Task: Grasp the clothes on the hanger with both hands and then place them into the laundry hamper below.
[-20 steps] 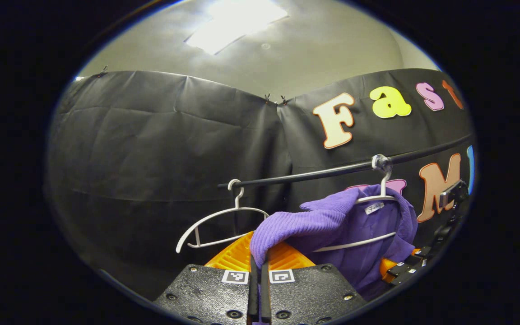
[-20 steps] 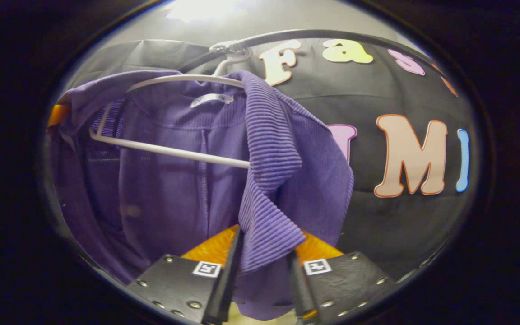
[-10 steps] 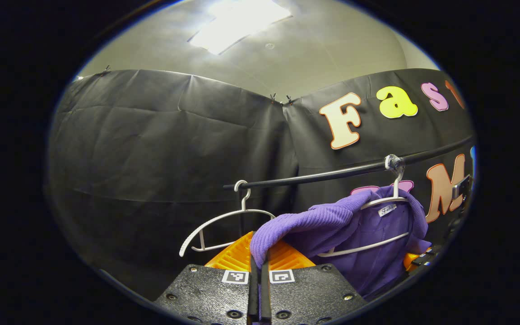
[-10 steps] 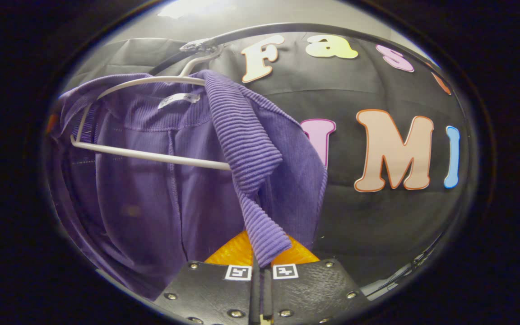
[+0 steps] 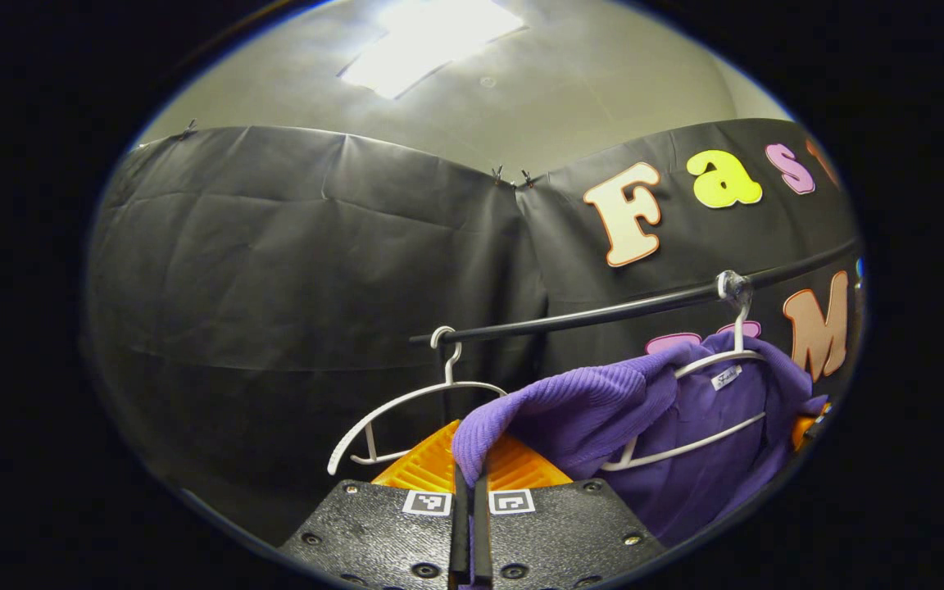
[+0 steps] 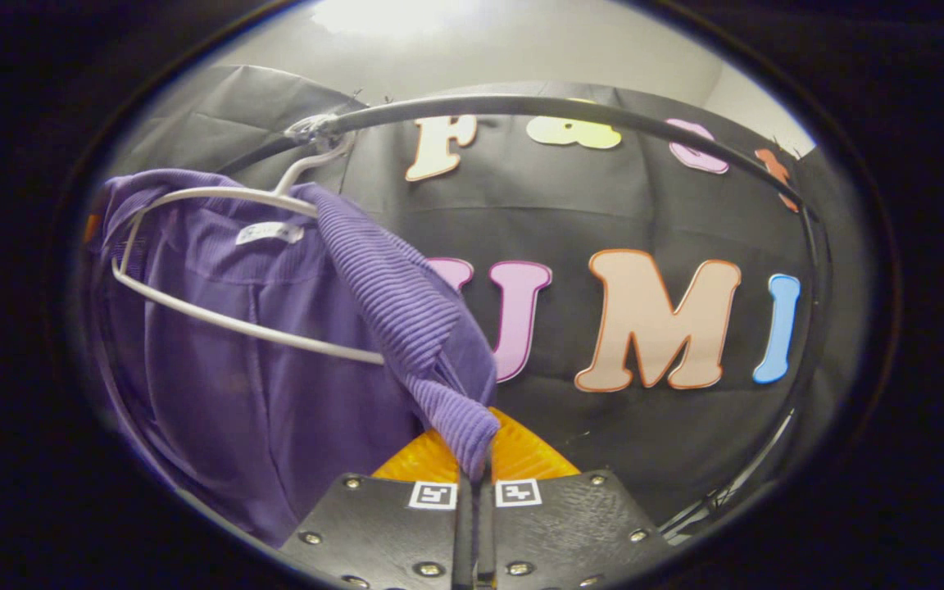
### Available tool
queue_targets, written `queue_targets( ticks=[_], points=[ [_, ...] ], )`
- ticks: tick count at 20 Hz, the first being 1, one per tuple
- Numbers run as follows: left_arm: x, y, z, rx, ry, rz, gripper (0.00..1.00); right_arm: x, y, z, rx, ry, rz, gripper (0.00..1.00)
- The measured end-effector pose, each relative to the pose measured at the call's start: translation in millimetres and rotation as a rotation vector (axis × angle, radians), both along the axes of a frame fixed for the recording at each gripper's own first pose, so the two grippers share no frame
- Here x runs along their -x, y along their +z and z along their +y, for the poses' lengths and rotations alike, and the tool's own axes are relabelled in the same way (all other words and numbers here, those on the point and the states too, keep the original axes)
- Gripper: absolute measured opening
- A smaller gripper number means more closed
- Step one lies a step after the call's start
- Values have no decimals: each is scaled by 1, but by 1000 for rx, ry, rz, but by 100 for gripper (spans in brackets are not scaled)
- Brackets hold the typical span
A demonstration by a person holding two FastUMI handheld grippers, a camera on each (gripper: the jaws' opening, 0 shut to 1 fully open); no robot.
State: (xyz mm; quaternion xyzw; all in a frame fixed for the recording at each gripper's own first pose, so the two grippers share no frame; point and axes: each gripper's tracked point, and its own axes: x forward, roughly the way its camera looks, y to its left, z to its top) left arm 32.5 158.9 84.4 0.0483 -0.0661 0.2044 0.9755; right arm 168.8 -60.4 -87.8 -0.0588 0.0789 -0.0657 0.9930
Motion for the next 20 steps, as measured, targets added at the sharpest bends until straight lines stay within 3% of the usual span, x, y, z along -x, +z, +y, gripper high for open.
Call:
queue_targets(
  ticks=[7,14,15,20],
  points=[
    [-18,7,12,-25,-2,-21,5,-17,29,-42,21,-90,-76,0],
    [-38,6,21,-35,-10,-29,0,-29,31,-53,36,-116,-99,3],
    [-41,4,22,-30,-11,-26,5,-31,31,-53,33,-120,-102,3],
    [-56,-4,33,-10,-11,-22,5,-41,41,-65,35,-152,-137,3]
  ],
)
